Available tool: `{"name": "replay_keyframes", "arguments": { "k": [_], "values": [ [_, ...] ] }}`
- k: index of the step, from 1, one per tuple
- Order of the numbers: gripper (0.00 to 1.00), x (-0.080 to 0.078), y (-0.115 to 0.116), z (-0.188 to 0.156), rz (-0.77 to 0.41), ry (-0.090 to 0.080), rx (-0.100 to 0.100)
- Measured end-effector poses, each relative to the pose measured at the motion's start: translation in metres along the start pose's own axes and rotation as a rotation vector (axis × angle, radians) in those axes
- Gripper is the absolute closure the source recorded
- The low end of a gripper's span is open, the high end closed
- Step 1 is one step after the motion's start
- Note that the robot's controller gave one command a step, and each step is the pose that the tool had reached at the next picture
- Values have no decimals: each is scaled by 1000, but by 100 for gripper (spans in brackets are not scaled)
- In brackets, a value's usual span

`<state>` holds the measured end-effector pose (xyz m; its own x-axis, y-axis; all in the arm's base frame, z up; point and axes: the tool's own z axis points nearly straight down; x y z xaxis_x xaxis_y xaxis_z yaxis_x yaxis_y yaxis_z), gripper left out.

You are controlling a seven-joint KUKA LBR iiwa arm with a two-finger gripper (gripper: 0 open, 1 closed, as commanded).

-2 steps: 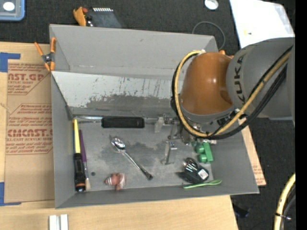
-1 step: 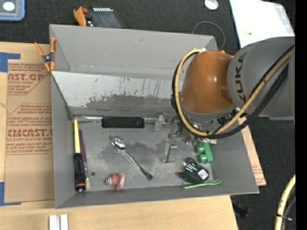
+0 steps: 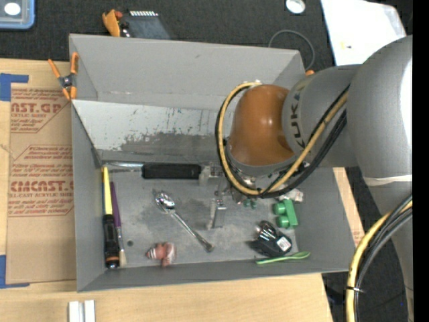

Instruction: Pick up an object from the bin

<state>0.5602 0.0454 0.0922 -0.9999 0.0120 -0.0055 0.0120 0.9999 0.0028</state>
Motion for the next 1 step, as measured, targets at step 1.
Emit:
{"name": "replay_keyframes", "arguments": {
  "k": [1],
  "values": [
    [0,-4,3,36,23,2,-1]
  ]
}}
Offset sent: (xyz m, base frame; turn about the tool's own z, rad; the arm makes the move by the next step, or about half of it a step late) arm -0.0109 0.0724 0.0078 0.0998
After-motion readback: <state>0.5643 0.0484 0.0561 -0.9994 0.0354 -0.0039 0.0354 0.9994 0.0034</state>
